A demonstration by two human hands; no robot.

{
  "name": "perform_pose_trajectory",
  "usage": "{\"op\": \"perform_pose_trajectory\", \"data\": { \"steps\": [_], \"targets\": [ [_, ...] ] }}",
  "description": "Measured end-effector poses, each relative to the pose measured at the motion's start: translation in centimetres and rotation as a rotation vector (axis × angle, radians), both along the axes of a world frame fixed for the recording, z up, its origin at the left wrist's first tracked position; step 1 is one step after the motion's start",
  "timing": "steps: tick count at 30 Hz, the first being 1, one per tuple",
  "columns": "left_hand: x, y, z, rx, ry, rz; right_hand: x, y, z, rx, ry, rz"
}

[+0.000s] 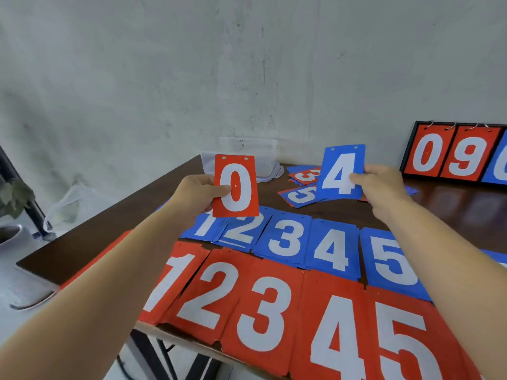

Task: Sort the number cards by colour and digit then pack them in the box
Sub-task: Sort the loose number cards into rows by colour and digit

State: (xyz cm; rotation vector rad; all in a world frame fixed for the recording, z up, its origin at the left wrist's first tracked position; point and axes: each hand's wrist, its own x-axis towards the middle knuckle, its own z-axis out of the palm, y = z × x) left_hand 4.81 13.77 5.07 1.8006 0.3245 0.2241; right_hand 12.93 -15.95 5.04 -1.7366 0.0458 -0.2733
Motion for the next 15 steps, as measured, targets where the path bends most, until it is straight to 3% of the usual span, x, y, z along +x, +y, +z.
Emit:
{"op": "perform_pose_trajectory", "data": {
  "steps": [8, 13, 15],
  "targets": [
    [-2.7, 5.4, 0.0, 0.017, 0.012, -0.036, -2.3, 1.7, -2.4, -0.103, 0.187, -0.045],
    [-4.9, 8.4, -0.8, 0.044, 0.06, -0.072, -4.9, 1.6, -4.7, -0.339, 0.247, -0.186],
    [-5.9, 9.5, -1.1, 0.024, 0.079, -0.082, -5.9, 2.1, -5.2, -0.525, 0.227, -0.272]
  ]
}}
